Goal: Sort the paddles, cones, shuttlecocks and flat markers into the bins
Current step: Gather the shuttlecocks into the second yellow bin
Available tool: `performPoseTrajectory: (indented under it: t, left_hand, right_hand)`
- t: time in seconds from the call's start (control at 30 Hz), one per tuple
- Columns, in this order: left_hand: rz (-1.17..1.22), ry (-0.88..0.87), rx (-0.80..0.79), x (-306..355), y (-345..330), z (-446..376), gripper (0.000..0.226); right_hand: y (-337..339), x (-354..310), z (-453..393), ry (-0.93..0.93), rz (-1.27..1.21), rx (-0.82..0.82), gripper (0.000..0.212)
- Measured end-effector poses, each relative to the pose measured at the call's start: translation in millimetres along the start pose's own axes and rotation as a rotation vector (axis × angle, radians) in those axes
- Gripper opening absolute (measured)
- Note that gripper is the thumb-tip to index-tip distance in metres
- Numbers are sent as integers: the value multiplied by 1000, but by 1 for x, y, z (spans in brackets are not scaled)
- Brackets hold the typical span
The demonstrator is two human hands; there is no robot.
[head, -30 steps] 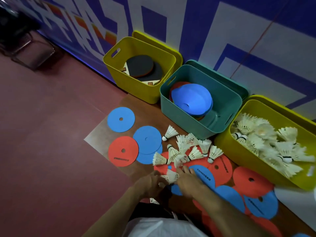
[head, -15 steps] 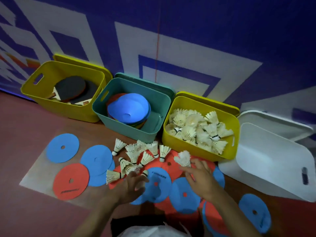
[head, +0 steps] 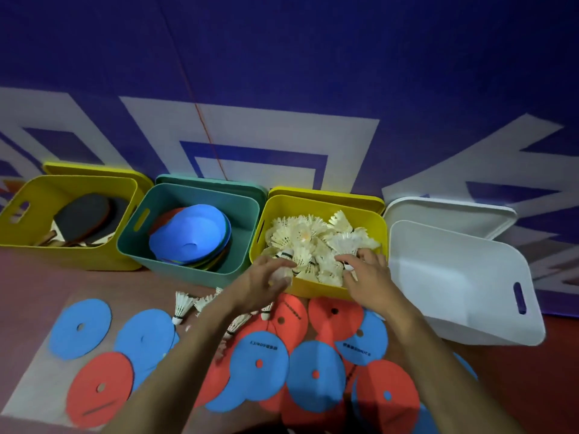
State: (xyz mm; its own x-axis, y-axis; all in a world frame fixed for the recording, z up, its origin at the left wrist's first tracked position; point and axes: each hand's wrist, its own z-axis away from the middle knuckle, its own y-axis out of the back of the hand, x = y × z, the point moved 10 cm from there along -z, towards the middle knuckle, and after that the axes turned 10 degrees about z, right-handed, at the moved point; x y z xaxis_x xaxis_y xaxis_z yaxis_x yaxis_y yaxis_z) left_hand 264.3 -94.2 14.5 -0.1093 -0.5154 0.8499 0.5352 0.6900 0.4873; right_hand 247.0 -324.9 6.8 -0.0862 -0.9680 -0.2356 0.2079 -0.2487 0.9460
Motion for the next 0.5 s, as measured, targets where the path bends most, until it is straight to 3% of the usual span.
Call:
performPoseTrajectory:
  t: [0.17, 0.3, 0.5]
  left_hand:
    - [-98, 55, -27, 10, 15, -36, 36]
    - [-182, 114, 24, 3, 29, -50, 38]
    - [-236, 196, -20, -26, 29, -61, 45]
  right_hand:
    - [-26, 0, -6, -21, 18, -113, 42]
    - [-55, 10, 3, -93, 66, -294, 52]
    - [-52, 7, 11, -88, 91, -251, 54]
